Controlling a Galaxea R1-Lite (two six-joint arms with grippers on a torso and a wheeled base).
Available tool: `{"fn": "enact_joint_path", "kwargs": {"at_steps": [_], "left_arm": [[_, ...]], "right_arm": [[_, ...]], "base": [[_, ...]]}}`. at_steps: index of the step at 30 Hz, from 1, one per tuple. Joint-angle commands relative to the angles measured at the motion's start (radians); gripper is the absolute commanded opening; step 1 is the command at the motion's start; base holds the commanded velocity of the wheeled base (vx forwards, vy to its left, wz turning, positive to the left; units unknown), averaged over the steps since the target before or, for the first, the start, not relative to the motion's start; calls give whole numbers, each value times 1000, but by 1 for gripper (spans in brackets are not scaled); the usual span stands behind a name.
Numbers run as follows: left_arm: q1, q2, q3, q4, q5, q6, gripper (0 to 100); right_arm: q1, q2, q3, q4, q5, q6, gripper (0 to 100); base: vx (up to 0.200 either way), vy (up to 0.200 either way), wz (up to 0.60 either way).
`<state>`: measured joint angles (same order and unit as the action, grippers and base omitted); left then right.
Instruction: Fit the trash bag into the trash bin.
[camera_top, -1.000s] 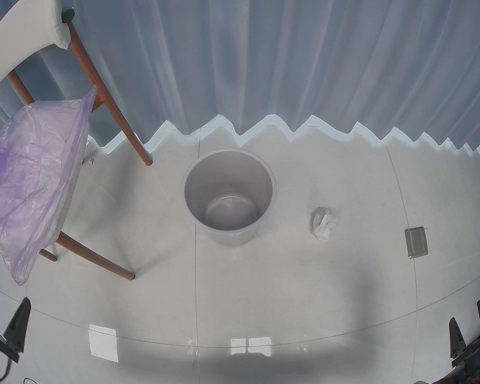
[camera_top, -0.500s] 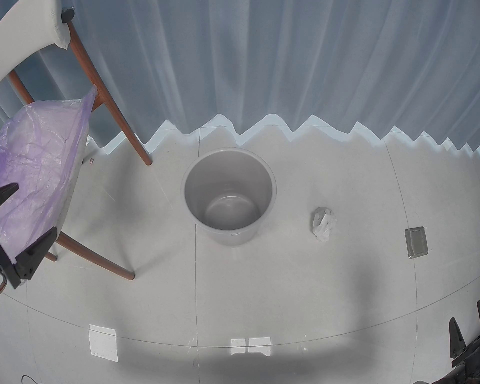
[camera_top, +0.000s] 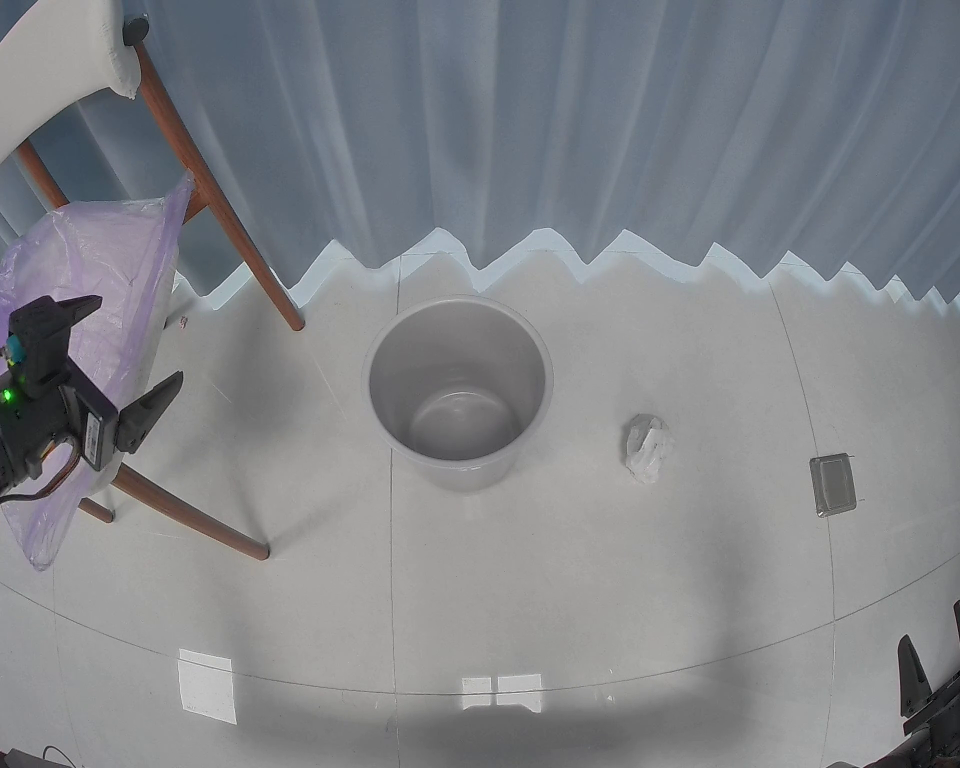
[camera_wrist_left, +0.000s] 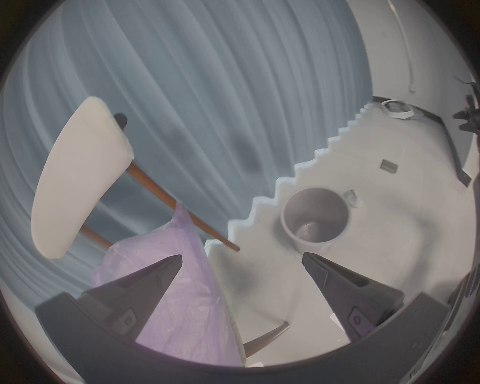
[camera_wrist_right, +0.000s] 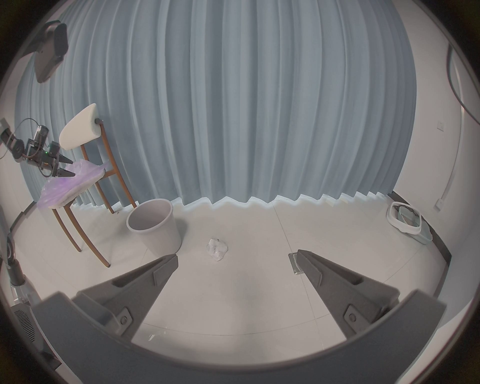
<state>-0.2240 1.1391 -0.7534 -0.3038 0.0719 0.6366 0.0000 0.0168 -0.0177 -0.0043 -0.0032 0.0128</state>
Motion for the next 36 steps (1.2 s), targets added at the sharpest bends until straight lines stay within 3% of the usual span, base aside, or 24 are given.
{"fn": "enact_joint_path", "kwargs": {"at_steps": [1,4,6,12,27,36], "left_arm": [[-66,113,-12,-43,118,-28,100],[-97,151,-9,-64,252,-37,100],[-107,165,-9,-81,290,-37,100],[-109,248,-1,-236,506,-32,100],[66,304,-18,-288,471,-34,100],[89,321,0,-290,465,-31,100]], "right_arm": [[0,-17,18,0,2,1,100],[0,-17,18,0,2,0,100],[0,-15,18,0,3,-2,100],[0,-17,18,0,3,-2,100],[0,-17,18,0,15,-10,100],[0,-15,18,0,15,-8,100]], "base": [[0,0,0],[0,0,0],[0,0,0],[0,0,0],[0,0,0],[0,0,0]]}}
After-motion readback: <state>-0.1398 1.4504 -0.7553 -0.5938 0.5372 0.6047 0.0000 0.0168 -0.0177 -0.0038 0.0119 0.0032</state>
